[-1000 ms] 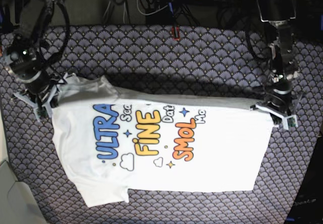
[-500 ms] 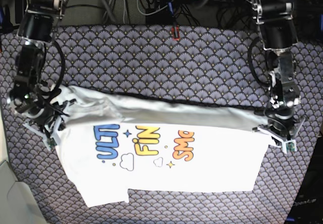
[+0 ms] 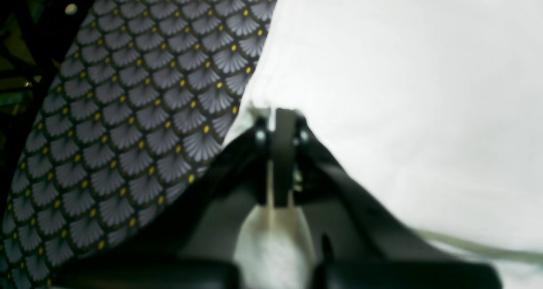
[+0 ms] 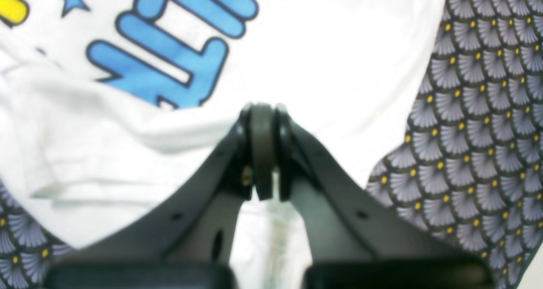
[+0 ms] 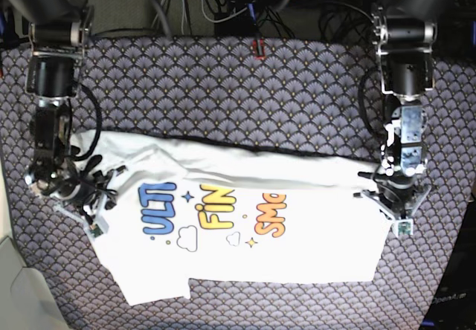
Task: Fold the T-shirt properly
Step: 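Lift the shirt edge with both grippers and fold it over the print, then lower the folded edge and open both grippers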
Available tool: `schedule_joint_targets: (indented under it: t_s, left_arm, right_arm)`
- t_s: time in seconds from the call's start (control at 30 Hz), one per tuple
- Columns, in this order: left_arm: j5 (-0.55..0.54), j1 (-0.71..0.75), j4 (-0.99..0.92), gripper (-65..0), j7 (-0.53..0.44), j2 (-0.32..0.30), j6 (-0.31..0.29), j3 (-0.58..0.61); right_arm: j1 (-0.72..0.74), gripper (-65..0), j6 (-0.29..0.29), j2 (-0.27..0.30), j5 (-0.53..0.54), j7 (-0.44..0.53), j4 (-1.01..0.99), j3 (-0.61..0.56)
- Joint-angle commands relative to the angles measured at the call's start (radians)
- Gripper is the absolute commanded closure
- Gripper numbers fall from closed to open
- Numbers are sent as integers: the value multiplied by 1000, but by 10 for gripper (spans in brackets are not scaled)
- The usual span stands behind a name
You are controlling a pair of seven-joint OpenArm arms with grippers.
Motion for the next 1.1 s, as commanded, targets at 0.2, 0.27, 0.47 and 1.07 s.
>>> schedule_joint_targets:
  t_s: [0.2, 0.27, 0.47, 1.07]
  left_arm:
    - [2, -71, -5, -10, -27, -16, 7, -1]
    - [2, -82, -5, -10, -27, -21, 7, -1]
    - [2, -84, -25, -10, -27, -21, 7, -5]
    - [2, -96, -168, -10, -150, -42, 12, -2]
  right_arm:
    - [142, 0, -4, 21, -23, 50, -112, -21]
    - [148, 0, -4, 17, -74, 67, -117, -40]
    - [149, 0, -4, -3, -163, 104, -118, -47]
    - [151, 0, -4, 0, -168, 112, -118, -49]
